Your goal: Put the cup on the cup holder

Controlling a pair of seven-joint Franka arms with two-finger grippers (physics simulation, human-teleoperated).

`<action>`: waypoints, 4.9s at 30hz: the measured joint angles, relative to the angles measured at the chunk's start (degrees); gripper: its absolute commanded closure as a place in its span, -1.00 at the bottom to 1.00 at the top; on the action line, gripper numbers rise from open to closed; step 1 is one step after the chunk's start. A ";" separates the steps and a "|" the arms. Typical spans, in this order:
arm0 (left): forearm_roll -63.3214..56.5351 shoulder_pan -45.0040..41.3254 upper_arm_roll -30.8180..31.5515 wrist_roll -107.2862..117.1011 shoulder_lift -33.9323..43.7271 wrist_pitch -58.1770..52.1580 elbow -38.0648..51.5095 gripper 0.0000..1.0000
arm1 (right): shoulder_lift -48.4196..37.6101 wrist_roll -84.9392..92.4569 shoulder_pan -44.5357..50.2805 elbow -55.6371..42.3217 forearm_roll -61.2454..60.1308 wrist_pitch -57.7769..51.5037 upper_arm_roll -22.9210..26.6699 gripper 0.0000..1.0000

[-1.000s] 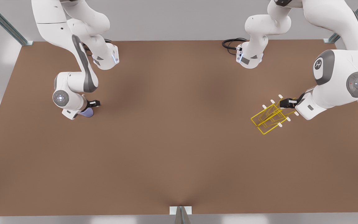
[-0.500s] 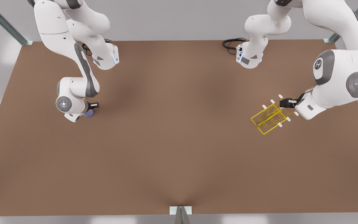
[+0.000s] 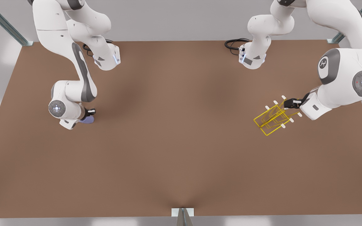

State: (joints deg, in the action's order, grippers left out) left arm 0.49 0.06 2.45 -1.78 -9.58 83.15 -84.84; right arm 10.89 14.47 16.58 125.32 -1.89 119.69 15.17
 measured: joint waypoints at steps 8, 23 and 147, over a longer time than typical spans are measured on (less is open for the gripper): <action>-2.08 0.15 -0.20 -0.01 0.93 -0.60 3.56 -1.00 | 18.17 1.53 21.03 -33.70 -34.65 -2.30 -1.72 0.57; -5.44 1.28 0.00 0.02 0.19 -1.43 3.71 -1.00 | 50.54 12.24 34.08 -61.77 -96.28 12.92 -4.73 0.57; -30.49 -84.27 -64.42 141.56 -34.77 9.76 -15.16 -0.46 | -3.85 -29.17 4.25 -44.79 4.43 -53.14 -10.00 -1.00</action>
State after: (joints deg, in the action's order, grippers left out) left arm -30.00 -84.21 -61.97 139.77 -44.35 92.90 -100.00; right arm 7.05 -14.70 20.83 80.53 2.53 66.55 5.17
